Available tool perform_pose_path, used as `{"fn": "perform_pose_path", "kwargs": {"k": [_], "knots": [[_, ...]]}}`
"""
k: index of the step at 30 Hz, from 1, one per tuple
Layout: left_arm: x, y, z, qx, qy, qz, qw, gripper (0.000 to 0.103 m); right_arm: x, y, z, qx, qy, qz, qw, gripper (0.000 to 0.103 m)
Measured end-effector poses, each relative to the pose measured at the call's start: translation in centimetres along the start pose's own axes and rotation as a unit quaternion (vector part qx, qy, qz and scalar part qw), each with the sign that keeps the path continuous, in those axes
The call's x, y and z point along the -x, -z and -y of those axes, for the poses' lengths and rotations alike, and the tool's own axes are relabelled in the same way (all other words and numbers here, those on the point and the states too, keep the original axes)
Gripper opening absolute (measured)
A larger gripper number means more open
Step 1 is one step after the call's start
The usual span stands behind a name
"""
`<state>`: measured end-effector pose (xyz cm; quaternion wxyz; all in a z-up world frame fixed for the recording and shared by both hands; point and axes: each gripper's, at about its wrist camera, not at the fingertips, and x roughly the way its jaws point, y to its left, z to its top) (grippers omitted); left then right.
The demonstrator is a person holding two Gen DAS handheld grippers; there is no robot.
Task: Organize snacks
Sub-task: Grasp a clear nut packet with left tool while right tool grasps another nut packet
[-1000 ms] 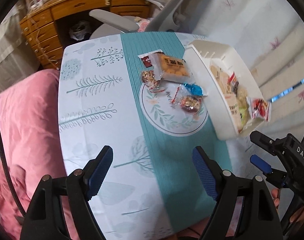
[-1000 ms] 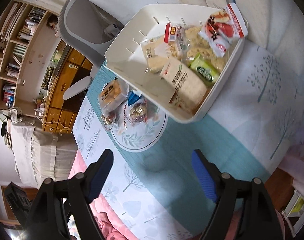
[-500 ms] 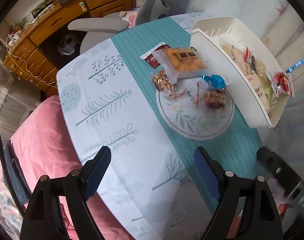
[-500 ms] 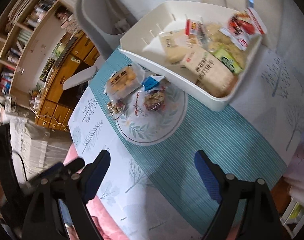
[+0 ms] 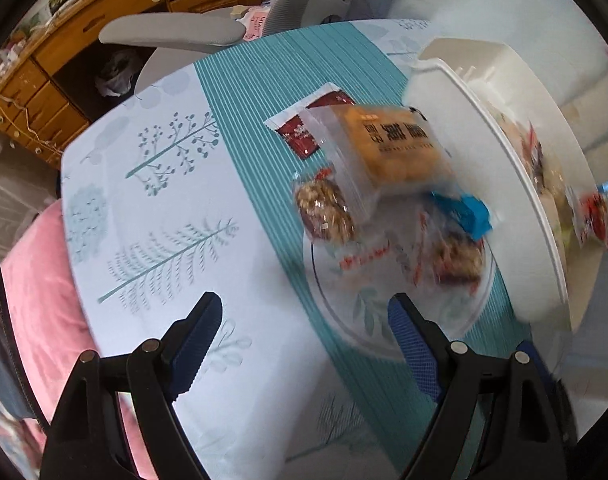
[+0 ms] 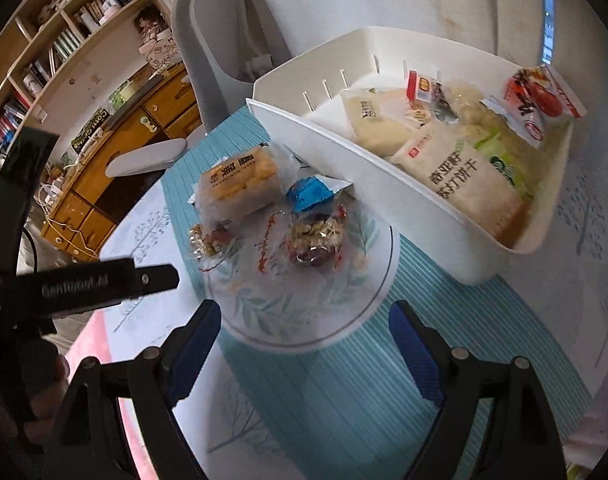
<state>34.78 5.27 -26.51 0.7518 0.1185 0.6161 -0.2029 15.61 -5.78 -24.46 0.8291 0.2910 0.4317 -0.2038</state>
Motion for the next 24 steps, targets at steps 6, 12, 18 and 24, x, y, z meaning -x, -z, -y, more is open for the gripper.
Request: {"fn": "perform_pose_path", "kwargs": {"k": [6,12,18,24], "knots": [[-2.6,-1.8,0.0,0.026,0.034,0.018,0.9989,0.084,-3.5,-0.2,0.1,0.005,0.022,0.006,1.0,0.087],[-4.9,-3.0,0.8,0.024,0.037,0.015,0.9989,0.084,-6.1,-0.4,0.1,0.005,0.029,0.003,1.0,0.087],[-6.8,-4.1,1.1,0.017,0.004,0.006,0.9998,0.084,-7.2,-0.7,-0.4,0.033,0.039,0.022,0.998,0.087],[-7.7,-4.9,1.2,0.013,0.002,0.002,0.9999,0.077,-7.8,-1.5,-0.8,0.057,0.037,0.032,0.997,0.087]]}}
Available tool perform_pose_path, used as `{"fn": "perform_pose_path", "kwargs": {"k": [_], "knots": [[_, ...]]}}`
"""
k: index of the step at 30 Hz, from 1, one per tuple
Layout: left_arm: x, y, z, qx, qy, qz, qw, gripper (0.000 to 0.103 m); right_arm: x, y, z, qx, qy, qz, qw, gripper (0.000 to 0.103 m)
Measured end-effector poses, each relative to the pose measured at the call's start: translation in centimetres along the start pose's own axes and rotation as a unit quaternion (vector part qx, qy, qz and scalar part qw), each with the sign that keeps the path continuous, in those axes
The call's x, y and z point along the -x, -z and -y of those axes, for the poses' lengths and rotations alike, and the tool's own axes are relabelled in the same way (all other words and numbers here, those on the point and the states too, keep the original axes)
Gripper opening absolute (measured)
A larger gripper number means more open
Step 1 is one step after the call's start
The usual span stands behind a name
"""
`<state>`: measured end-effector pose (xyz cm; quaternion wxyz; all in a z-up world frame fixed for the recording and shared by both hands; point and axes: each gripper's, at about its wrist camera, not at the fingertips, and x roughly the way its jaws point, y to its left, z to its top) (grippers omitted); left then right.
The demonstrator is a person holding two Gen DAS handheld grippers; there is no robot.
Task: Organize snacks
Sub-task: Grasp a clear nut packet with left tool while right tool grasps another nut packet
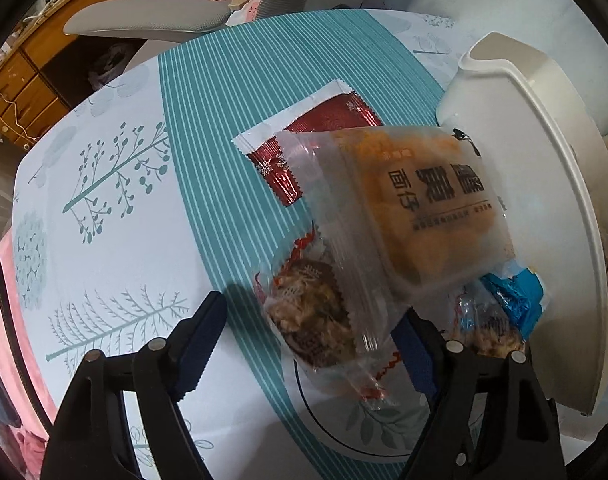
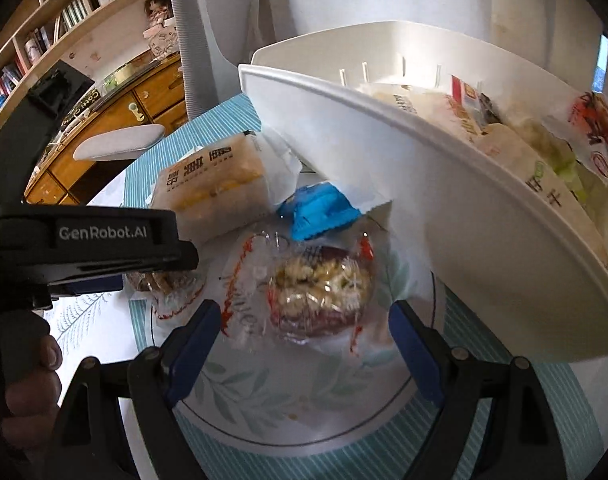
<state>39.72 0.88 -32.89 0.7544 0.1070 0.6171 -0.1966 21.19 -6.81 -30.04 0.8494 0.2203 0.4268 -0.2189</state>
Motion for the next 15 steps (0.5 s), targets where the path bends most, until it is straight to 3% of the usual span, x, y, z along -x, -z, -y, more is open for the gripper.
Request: {"fn": "perform_pose_path", "kwargs": {"k": [4,6,9,15], "knots": [[0.0,-0.1,-0.1,-0.006,-0.002,0.009,0.9999,0.071,-0.5,-0.3,-0.2,0.009,0.005,-0.002,1.0,0.087],[0.1,-0.3,0.1,-0.009,-0.001,0.016,0.9998,0.06,-0.7,-0.4,-0.5,0.015,0.007,-0.001,1.0,0.087],[0.4,-0.5,0.3,-0.013,0.001,0.016,0.9998,0.051,-0.8,-0.4,-0.7,0.021,0.006,-0.003,1.0,0.086],[1.0,0.0,-0.4,-0.009,0.015,0.016,0.9997,0.049,-0.9,-0.7,-1.2,0.042,0.007,0.001,0.999,0.065]]}}
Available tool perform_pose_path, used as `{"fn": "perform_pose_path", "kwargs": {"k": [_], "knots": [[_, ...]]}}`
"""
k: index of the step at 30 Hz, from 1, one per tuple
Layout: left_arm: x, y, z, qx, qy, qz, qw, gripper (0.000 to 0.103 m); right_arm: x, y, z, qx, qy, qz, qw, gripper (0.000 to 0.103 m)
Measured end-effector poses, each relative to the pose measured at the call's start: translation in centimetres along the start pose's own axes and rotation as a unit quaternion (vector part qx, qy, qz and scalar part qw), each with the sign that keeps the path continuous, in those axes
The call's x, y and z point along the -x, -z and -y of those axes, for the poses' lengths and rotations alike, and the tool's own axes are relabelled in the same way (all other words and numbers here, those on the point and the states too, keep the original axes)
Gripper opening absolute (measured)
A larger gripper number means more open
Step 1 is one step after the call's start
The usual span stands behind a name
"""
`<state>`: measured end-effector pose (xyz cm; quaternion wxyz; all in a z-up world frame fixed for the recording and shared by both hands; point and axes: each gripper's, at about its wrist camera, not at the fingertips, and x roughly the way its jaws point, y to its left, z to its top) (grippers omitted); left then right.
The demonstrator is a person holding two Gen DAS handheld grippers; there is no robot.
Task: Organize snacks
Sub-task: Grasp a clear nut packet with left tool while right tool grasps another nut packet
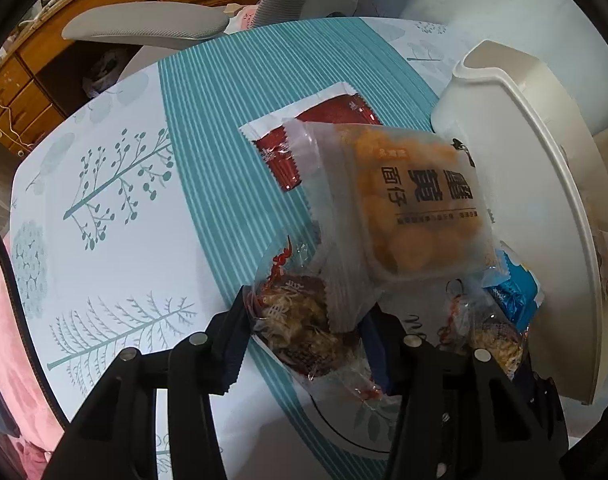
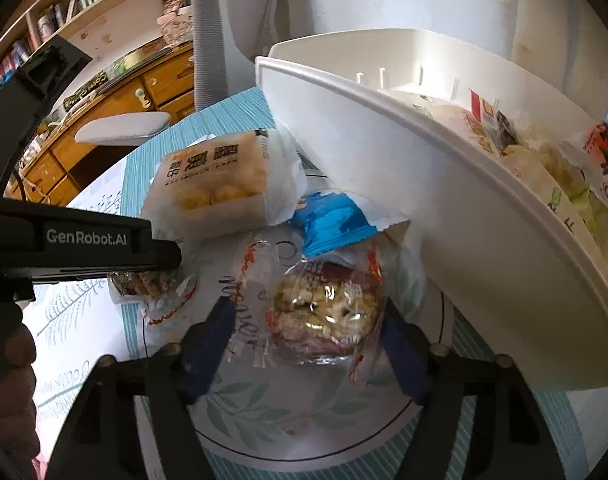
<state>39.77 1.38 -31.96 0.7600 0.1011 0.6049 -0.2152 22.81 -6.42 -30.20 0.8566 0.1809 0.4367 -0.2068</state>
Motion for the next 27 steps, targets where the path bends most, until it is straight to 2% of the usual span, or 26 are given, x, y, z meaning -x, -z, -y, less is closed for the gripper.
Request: {"fn": "perform_pose_path", "kwargs": {"k": [4,15,21,27], "knots": [[-0.1,1.1,-1.0,0.007,-0.002,-0.005,1.0,0.049,0.5,0.1,-0.4,0.018,0.007,0.002,1.0,0.047],[2.8,5.4,-3.1,0.027,-0.017,-0.024,0.9992,0.049,2.8,1.6,-0.6,0.026,-0.008,-0.038,0.999,0.047],[6.8,8.7,-4.0,0.038,-0.018,-0.021,0.9989,0.049,6.6,2.2,-1.2,0.051,-0.024,-0.04,0.998,0.047],[12.3,12.0,-4.4,0.058,0.001,0.004,0.9983,0.049,10.8,2.2,-1.5,0.078,-0.037,-0.036,0.996,0.047]]}}
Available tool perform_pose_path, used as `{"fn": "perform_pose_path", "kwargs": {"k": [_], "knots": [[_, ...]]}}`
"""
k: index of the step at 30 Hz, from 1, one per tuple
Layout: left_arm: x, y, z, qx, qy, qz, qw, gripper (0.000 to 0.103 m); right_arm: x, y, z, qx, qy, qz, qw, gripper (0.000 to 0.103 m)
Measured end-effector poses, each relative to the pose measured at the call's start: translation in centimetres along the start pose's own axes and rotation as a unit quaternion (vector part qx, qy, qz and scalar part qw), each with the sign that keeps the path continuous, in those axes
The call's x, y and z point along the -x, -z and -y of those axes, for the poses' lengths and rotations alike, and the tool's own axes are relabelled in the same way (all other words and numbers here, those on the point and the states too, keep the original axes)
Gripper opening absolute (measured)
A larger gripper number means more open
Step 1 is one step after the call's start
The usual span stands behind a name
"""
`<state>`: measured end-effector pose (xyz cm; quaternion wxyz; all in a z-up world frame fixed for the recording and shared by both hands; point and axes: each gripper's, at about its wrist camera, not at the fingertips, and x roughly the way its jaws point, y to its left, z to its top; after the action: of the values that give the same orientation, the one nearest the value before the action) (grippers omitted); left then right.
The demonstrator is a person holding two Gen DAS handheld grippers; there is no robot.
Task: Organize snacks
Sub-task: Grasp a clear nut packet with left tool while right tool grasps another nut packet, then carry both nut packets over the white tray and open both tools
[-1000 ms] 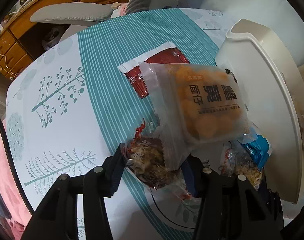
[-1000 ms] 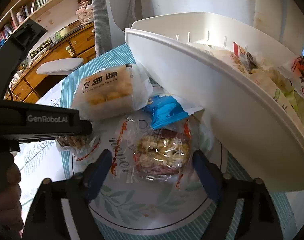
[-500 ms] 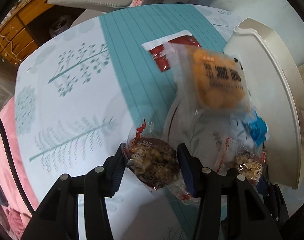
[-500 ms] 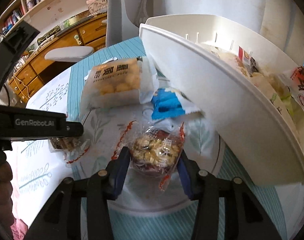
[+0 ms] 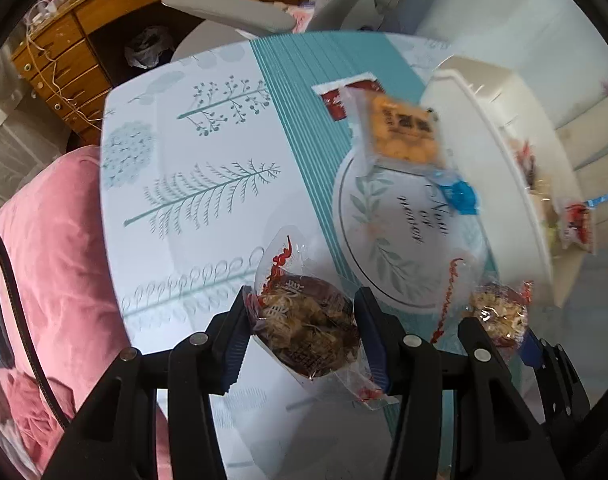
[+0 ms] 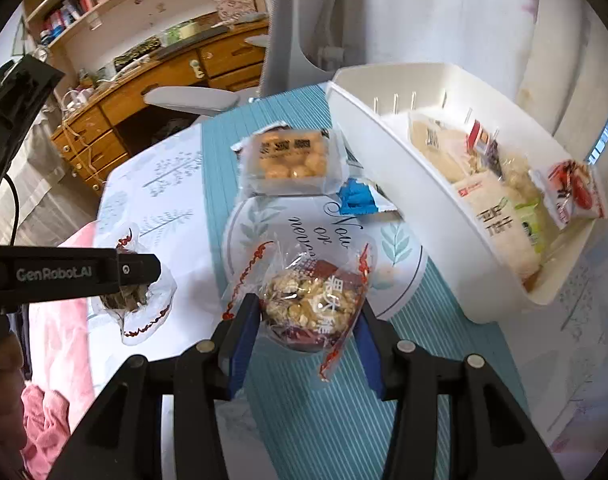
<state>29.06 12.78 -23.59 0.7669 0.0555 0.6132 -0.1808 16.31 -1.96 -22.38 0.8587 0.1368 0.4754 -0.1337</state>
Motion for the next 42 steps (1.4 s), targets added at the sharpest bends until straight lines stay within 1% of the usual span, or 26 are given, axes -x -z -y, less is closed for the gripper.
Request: {"fn": "perform_pose_path", "kwargs": {"k": [4,8,13,21,25,30,36,42], "knots": [[2.9,1.4,0.6,0.011,0.019,0.025,0.9994,0.049,2.7,0.0,0.0,0.012,-0.006,0.008,1.0,0.047],[5.0,2.8,1.2,0.018,0.033,0.046,0.9983,0.049,5.2,0.2,0.2,0.019,-0.012,0.017,1.0,0.047],[7.3,5.2,2.2,0.033,0.061,0.078,0.9946,0.049,7.5,0.2,1.0,0.026,-0.019,0.034,0.999,0.047],[9.7,8.1,5.7,0.061,0.083,0.121,0.9873,0.049,10.2,-0.4,4.6,0.032,-0.037,0.064,0.997,0.046],[10.5,8.8,8.2,0.06,0.078,0.135,0.9859,0.049,11.1,-0.7,6.8,0.04,-0.051,0.07,0.995,0.046],[11.0,9.1,11.4,0.067,0.081,0.148,0.9833,0.049,11.9,-1.2,10.3,0.056,-0.06,0.072,0.994,0.046],[10.8,8.8,15.9,0.071,0.087,0.158,0.981,0.049,12.3,-2.6,14.4,0.068,-0.075,0.07,0.992,0.046],[9.9,7.8,20.1,0.086,0.091,0.17,0.9775,0.049,12.0,-4.3,18.1,0.087,-0.086,0.068,0.99,0.046]]}}
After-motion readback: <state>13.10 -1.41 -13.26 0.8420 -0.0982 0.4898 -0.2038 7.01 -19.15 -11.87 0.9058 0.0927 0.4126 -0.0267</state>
